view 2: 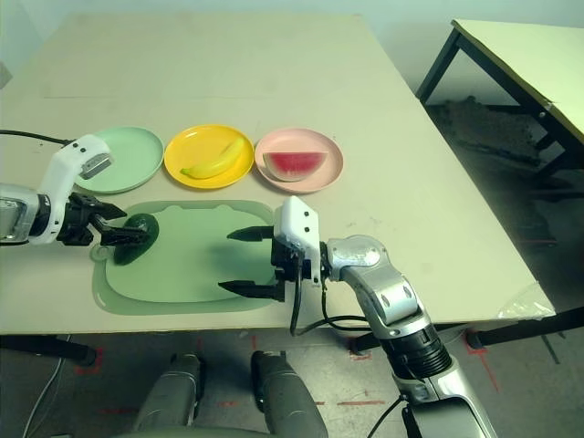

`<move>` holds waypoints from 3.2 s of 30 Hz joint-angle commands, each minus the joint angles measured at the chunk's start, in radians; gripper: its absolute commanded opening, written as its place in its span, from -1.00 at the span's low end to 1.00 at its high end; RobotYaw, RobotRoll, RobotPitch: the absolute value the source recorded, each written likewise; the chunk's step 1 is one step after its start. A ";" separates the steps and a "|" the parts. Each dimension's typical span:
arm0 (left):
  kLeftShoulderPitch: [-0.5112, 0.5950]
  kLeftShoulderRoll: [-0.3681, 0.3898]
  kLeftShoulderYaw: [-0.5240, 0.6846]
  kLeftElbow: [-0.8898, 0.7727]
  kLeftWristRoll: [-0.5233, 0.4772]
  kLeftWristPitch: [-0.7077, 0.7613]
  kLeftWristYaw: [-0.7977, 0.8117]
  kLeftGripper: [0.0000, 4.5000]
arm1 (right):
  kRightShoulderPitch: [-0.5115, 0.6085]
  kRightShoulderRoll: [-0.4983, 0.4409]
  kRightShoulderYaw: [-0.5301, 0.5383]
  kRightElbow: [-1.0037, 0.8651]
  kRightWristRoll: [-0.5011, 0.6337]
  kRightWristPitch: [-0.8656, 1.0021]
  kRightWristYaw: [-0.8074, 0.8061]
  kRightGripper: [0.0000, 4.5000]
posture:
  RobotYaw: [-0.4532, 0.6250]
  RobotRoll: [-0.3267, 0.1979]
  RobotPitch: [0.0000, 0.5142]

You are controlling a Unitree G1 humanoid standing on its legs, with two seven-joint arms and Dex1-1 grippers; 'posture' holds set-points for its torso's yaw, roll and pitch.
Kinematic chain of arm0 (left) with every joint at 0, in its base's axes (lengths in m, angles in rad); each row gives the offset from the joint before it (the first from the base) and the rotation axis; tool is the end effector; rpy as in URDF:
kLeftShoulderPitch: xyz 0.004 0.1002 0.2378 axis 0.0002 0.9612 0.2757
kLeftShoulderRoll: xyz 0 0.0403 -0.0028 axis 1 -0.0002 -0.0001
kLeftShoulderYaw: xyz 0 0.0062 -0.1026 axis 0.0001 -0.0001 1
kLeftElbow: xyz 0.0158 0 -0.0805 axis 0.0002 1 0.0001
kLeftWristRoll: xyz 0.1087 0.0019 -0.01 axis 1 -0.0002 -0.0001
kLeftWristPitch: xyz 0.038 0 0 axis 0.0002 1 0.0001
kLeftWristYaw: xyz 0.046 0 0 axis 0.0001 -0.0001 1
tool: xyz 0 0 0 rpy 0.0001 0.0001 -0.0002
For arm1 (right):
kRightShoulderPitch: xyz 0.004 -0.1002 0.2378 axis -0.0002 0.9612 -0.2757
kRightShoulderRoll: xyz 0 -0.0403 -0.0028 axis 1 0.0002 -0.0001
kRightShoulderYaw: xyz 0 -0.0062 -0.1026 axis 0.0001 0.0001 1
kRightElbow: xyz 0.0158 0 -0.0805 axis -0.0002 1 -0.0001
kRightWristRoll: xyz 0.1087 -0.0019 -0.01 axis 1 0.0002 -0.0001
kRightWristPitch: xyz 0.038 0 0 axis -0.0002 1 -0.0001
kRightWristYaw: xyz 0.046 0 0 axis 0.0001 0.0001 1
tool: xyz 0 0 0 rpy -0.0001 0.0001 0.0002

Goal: Place the fruits into color-matched plates.

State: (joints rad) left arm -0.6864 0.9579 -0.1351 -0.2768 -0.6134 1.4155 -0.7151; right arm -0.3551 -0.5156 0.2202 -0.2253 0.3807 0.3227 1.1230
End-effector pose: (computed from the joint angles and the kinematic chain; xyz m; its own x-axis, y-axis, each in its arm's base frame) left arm 0.2542 0.2274 0.2386 0.5187 -0.4626 -0.7190 0.6693 0.7430 0.0048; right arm 0.2558 -0.1619 0.1499 0.1192 0.9794 -0.1630 -0.9791 0.0887 -0.1832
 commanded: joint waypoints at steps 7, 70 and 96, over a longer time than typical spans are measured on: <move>0.004 -0.014 -0.048 -0.015 0.034 -0.003 0.013 1.00 | 0.001 -0.002 0.012 -0.018 0.008 0.016 -0.004 0.98 | -0.23 0.25 -0.23; 0.109 0.101 -0.196 0.035 0.368 -0.446 -0.281 0.32 | -0.017 0.001 0.014 -0.033 0.017 0.045 -0.020 1.00 | -0.27 0.25 -0.23; -0.445 -0.167 -0.168 1.333 0.775 -1.217 -0.061 0.32 | 0.057 0.058 -0.030 -0.059 -0.124 -0.052 -0.312 1.00 | -0.32 0.25 -0.19</move>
State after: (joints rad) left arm -1.1193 0.8079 -0.2916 0.9677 0.1208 0.2655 -0.8030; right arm -0.3148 -0.4519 0.1786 -0.2636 0.2644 0.2657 0.8119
